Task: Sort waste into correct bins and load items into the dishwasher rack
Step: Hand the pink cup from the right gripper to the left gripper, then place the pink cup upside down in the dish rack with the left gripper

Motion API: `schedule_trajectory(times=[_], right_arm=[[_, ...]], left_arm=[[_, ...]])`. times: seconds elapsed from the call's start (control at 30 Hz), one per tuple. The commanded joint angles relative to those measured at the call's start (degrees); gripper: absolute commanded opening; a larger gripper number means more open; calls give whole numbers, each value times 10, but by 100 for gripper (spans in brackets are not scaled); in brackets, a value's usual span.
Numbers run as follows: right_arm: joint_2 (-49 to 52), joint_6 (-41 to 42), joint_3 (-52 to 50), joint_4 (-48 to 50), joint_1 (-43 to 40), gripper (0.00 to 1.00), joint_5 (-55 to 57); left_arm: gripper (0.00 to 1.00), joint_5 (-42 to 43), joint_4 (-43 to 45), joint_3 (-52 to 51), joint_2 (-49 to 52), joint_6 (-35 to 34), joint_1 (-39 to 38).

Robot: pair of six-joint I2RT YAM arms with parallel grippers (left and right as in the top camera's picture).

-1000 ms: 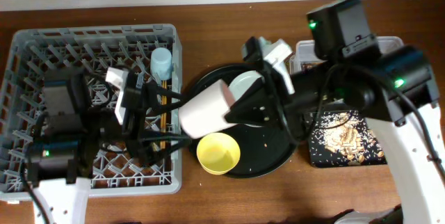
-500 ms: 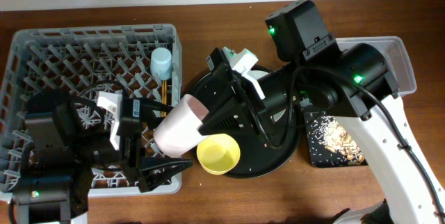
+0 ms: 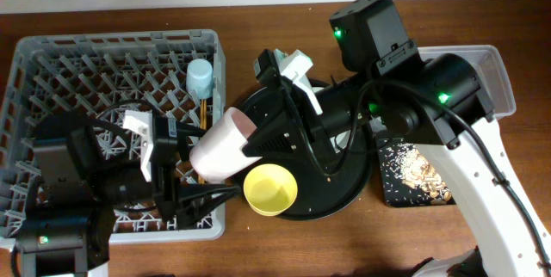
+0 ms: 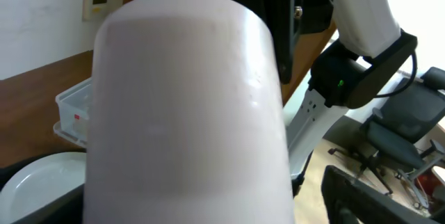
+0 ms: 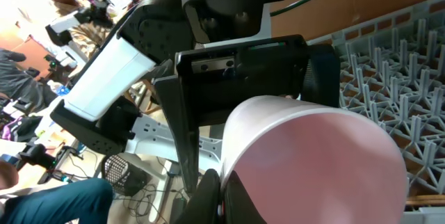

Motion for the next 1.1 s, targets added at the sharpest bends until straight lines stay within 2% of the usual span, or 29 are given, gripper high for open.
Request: schedule_trajectory(times=[0.0, 0.13, 0.17, 0.27, 0.33, 0.37, 0.4, 0.47, 0.5, 0.63, 0.8, 0.9, 1.0, 1.07], right_arm=[[-10, 3, 0, 6, 2, 4, 17], [-10, 3, 0, 10, 2, 4, 29], [-10, 3, 0, 10, 2, 5, 29], [-13, 7, 0, 10, -3, 16, 31], [-26, 7, 0, 10, -36, 24, 31], [-34, 8, 0, 7, -68, 24, 31], [-35, 17, 0, 2, -83, 23, 35], [-32, 37, 0, -31, -104, 4, 101], [-29, 37, 0, -52, -102, 4, 137], [-5, 35, 0, -59, -95, 4, 140], [1, 34, 0, -29, -18, 4, 136], [1, 35, 0, -27, -5, 4, 136], [1, 34, 0, -63, -4, 4, 136], [1, 4, 0, -96, 8, 4, 139]], left_arm=[[78, 5, 3, 3, -6, -3, -2], [58, 5, 3, 3, -6, -3, -2], [56, 5, 3, 3, -6, -3, -2], [54, 5, 3, 3, -6, -3, -2], [54, 5, 3, 3, -6, -3, -2], [53, 5, 3, 3, -6, -4, -2], [53, 5, 3, 3, -6, -4, -2], [53, 5, 3, 3, -6, -4, -2], [52, 5, 3, 3, -6, -3, -2], [52, 5, 5, 3, -6, -8, -2], [52, -8, 7, 3, -6, -8, -2], [52, -8, 5, 3, -6, -8, -2], [52, -8, 5, 3, -6, -8, -2], [53, -10, 7, 3, -6, -8, -2]])
